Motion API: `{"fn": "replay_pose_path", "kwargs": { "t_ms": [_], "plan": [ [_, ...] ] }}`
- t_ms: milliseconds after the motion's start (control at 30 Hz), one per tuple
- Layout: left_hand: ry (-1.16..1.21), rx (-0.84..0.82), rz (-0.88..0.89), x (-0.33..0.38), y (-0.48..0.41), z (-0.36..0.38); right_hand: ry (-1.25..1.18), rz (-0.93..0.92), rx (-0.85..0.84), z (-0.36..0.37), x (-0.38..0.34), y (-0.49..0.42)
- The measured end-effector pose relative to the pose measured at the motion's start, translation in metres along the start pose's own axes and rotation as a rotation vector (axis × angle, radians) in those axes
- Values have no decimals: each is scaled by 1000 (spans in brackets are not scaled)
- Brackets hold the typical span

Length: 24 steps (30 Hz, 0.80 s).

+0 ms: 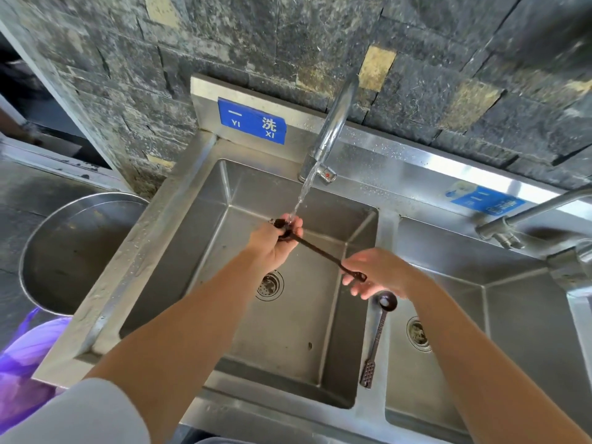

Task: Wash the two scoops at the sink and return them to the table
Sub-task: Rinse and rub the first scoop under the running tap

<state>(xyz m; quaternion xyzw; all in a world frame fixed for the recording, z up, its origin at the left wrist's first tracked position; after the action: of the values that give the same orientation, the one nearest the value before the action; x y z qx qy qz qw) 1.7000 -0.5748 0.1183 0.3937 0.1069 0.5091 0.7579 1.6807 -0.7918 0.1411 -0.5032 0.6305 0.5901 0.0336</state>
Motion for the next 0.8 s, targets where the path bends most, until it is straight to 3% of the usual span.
{"fn": "replay_pose_path", "kwargs": {
  "t_ms": [67, 167, 233, 300, 367, 433, 467, 500, 533, 633, 667, 733, 800],
  "plan": [
    [-27, -10, -17, -1, 1, 6, 271, -33, -66, 22, -7, 4],
    [-67, -37, -35, -4, -2, 18, 12, -26, -97, 60, -20, -1],
    [-134, -91, -75, -4, -1, 28, -97, -50, -6, 72, -27, -7],
    [-307, -148, -104, 0, -2, 32, 71, -123, 150, 66, -31, -12],
    [-772, -156, -6, 10, -1, 30, 321, -209, 265, 53, -33, -11],
    [-1457, -111, 206, 22, -1, 26, 556, -234, 343, 40, -32, -7],
    [-1662, -81, 321, 25, -3, 24, 638, -236, 403, 36, -32, -6],
    [-1689, -46, 401, 25, -5, 25, 658, -244, 463, 35, -35, -6],
    [-1567, -4, 432, 22, -4, 26, 612, -258, 496, 39, -41, -7],
    [-765, 163, 210, -3, -7, 27, 200, -255, 412, 66, -57, -23],
    [-611, 162, 130, -6, -9, 25, 112, -230, 376, 72, -58, -28],
    [-670, 67, 5, 2, -11, 21, 198, -237, 333, 67, -57, -24],
    [-1017, -35, -29, 25, -8, 15, 478, -262, 365, 50, -50, -16]
  ]
}}
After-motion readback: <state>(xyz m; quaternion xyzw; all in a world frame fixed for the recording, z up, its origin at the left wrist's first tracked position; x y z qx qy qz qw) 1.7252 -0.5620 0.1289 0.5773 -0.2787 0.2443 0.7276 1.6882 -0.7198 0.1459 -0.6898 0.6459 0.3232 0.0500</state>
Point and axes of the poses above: each hand's wrist, its own y-axis away from the middle knuckle, its own z-axis out of the palm, x = y × z, the point moved 3 cm from there along -y, towards the middle knuckle, and after that the axes turned 3 degrees about -z, right-handed, at the moved point
